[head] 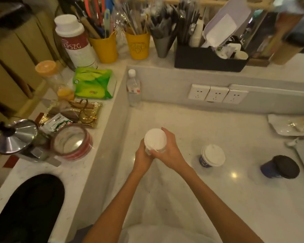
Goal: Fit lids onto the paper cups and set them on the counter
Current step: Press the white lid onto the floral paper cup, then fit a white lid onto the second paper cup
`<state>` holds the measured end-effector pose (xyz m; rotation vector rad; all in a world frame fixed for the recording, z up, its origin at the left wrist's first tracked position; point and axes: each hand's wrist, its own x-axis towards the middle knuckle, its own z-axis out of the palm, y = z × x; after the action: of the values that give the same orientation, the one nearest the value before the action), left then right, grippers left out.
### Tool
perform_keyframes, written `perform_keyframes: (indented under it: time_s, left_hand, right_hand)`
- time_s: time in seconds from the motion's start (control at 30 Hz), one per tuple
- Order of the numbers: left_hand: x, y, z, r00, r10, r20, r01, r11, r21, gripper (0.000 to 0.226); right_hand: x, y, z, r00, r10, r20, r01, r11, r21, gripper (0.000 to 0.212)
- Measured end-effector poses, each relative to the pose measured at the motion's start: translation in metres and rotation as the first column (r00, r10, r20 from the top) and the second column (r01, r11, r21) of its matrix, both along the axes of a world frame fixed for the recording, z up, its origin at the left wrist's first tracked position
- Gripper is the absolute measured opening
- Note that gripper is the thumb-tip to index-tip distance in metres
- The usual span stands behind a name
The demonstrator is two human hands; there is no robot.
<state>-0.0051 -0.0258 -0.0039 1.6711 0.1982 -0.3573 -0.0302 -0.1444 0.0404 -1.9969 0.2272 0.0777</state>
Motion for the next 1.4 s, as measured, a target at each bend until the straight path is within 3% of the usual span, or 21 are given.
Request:
perform_keyframes:
  time_s: [0.17,0.27,0.33,0.47,0.5,0.57,0.6,0.63,0.7,0.73,0.8,0.87,0.9,0.97,1.0,1.1,1.17,1.23,1.3,1.4]
  left_hand:
    - [0.016,0.007,-0.018,0.998,-0.068,0.005,0.066,0.989,0.136,0.038]
    - [0.011,0.011,-0.04,0.979,-0.154,0.132,0.106,0.942,0.318,0.03]
    - [0.011,0.012,-0.046,0.972,-0.169,0.163,0.11,0.942,0.318,0.03]
    - [0.006,0.01,-0.042,0.962,-0.17,0.213,0.101,0.948,0.302,0.067]
    - [0.006,0.01,-0.039,0.968,-0.166,0.188,0.108,0.952,0.287,0.068]
    - [0.005,0.01,-0.037,0.978,-0.156,0.137,0.12,0.962,0.244,0.045]
    - [0.006,0.01,-0.037,0.978,-0.167,0.127,0.133,0.961,0.242,0.046]
    - [0.003,0.012,-0.036,0.98,-0.174,0.096,0.148,0.96,0.237,0.06]
    - [-0.009,0.019,-0.043,0.963,-0.265,0.058,0.245,0.94,0.236,0.096]
    - [-0.018,0.021,-0.047,0.959,-0.281,0.04,0.259,0.925,0.277,0.099]
    - [-0.039,0.02,-0.056,0.965,-0.262,-0.013,0.247,0.888,0.387,0.084]
    - [-0.057,0.013,-0.067,0.964,-0.262,-0.034,0.242,0.825,0.51,0.078]
    - [-0.064,0.007,-0.07,0.956,-0.287,-0.053,0.268,0.791,0.551,0.078]
    - [-0.077,-0.016,-0.066,0.913,-0.389,-0.121,0.368,0.659,0.656,0.076]
    - [-0.081,-0.033,-0.062,0.893,-0.426,-0.144,0.409,0.636,0.654,0.071]
    - [-0.087,-0.102,-0.032,0.857,-0.504,-0.105,0.492,0.742,0.456,0.071]
    - [-0.091,-0.153,-0.012,0.862,-0.505,0.034,0.475,0.831,0.289,0.078]
    - [-0.095,-0.193,0.001,0.91,-0.413,0.038,0.402,0.901,0.163,0.098]
    - [-0.1,-0.22,0.006,0.935,-0.354,0.009,0.35,0.926,0.14,0.12]
    - [-0.104,-0.234,0.009,0.957,-0.263,0.125,0.23,0.946,0.23,0.121]
  right_hand:
    - [0.028,0.004,-0.021,0.997,0.034,-0.074,-0.035,0.999,-0.01,0.102]
    - [0.024,0.002,-0.036,0.996,0.028,-0.081,-0.029,0.999,-0.02,0.104]
    - [0.022,0.0,-0.042,0.997,0.034,-0.067,-0.036,0.999,-0.033,0.105]
    - [0.02,-0.002,-0.046,0.996,0.049,-0.074,-0.052,0.998,-0.046,0.11]
    - [0.019,-0.001,-0.045,0.995,0.06,-0.079,-0.062,0.998,-0.024,0.113]
    - [0.016,-0.004,-0.04,0.99,0.098,-0.106,-0.091,0.994,0.067,0.126]
    - [0.013,-0.007,-0.038,0.987,0.112,-0.114,-0.101,0.99,0.101,0.13]
    - [0.007,-0.011,-0.036,0.987,0.115,-0.115,-0.101,0.988,0.117,0.13]
    - [-0.017,-0.022,-0.033,0.99,0.09,-0.112,-0.073,0.986,0.15,0.118]
    - [-0.034,-0.03,-0.03,0.99,0.065,-0.124,-0.04,0.98,0.194,0.106]
    - [-0.075,-0.049,-0.023,0.987,0.017,-0.157,0.023,0.969,0.247,0.07]
    - [-0.115,-0.074,-0.014,0.993,-0.044,-0.11,0.058,0.989,0.136,0.029]
    - [-0.131,-0.09,-0.009,0.994,-0.086,-0.074,0.09,0.995,0.051,0.022]
    - [-0.15,-0.127,0.0,0.983,-0.186,-0.009,0.185,0.979,-0.082,0.028]
    - [-0.152,-0.147,0.002,0.973,-0.231,0.022,0.232,0.965,-0.12,0.031]
    - [-0.133,-0.203,-0.003,0.958,-0.283,0.054,0.288,0.937,-0.198,0.028]
    - [-0.109,-0.229,-0.01,0.971,-0.229,-0.065,0.213,0.958,-0.19,0.037]
    - [-0.091,-0.238,-0.016,0.975,-0.127,-0.182,0.106,0.987,-0.123,0.052]
    - [-0.082,-0.243,-0.022,0.975,-0.071,-0.21,0.056,0.996,-0.076,0.055]
    - [-0.086,-0.256,-0.022,0.989,-0.05,-0.143,0.045,0.998,-0.037,0.053]
